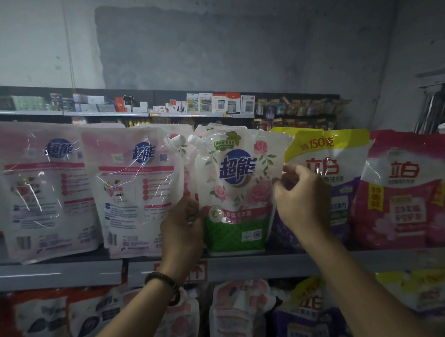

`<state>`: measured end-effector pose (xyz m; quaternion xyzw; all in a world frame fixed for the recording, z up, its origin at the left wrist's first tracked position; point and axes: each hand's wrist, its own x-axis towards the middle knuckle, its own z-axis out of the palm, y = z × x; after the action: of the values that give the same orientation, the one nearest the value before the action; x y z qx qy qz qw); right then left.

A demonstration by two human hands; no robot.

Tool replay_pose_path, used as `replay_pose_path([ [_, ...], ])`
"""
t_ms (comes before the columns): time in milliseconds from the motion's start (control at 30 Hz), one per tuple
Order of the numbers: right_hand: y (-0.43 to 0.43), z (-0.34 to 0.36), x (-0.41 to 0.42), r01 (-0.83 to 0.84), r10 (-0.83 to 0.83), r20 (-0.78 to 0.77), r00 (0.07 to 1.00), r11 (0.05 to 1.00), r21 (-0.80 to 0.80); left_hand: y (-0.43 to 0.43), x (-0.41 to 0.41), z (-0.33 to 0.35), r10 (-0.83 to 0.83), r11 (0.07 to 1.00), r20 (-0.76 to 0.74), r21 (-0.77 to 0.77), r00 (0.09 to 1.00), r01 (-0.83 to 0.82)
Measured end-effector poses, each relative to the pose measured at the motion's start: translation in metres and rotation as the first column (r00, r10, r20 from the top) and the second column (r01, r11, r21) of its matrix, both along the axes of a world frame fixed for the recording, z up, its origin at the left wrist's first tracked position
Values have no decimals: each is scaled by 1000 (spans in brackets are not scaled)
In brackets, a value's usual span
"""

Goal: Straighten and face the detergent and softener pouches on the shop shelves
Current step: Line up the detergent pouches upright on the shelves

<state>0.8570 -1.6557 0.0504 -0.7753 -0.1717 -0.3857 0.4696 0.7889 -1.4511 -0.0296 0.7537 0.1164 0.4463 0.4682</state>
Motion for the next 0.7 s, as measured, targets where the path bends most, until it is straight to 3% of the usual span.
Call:
replay_pose_path([
  [300, 13, -17, -16, 18, -17, -53, 998, 1000, 19, -8, -13, 11, -1, 1000, -42, -15, 999, 1],
  [700, 49, -30, -55, -200, 206, -30, 978, 970, 137, 3, -47, 15, -150, 988, 1, 46, 989, 149],
])
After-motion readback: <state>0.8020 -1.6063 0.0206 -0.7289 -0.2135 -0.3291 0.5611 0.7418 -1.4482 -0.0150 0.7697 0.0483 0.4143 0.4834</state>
